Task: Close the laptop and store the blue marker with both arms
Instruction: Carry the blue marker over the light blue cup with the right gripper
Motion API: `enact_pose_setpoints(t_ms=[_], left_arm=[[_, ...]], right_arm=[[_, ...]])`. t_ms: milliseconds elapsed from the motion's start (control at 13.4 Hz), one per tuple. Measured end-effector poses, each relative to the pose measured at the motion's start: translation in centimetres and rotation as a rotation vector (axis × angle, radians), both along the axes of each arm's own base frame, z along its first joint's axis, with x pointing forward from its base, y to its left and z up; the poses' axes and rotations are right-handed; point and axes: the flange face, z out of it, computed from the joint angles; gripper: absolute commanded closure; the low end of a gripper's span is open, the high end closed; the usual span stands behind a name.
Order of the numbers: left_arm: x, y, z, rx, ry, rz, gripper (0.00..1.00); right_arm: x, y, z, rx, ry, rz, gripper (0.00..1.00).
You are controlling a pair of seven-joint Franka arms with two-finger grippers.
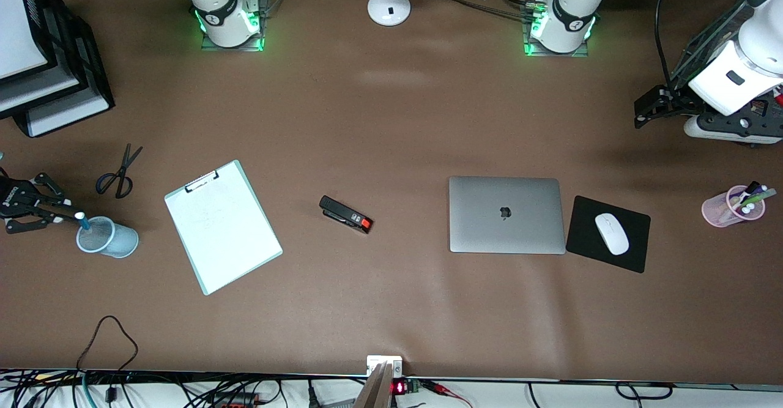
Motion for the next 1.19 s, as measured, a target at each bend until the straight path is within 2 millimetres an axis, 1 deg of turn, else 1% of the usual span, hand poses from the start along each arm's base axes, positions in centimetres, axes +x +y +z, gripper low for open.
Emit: enact_pose_setpoints(t_ms=[447, 746, 1193], left_arm=[[0.0, 0.0, 0.0, 0.000, 0.003, 0.000, 0.00], [-0.1, 0.0, 0.0, 0.000, 0.006, 0.000, 0.00], [-0.2, 0.0, -0.1, 0.001, 0.015, 0.000, 0.00]], right_arm=[[-0.4, -0.8, -2.7, 0.005, -0.023, 0.035, 1.00], [-0.5, -1.2, -3.9, 0.007, -0.028, 0.044, 1.00], [0.2, -2.2, -5.3, -0.002, -0.050, 0.055, 1.00]])
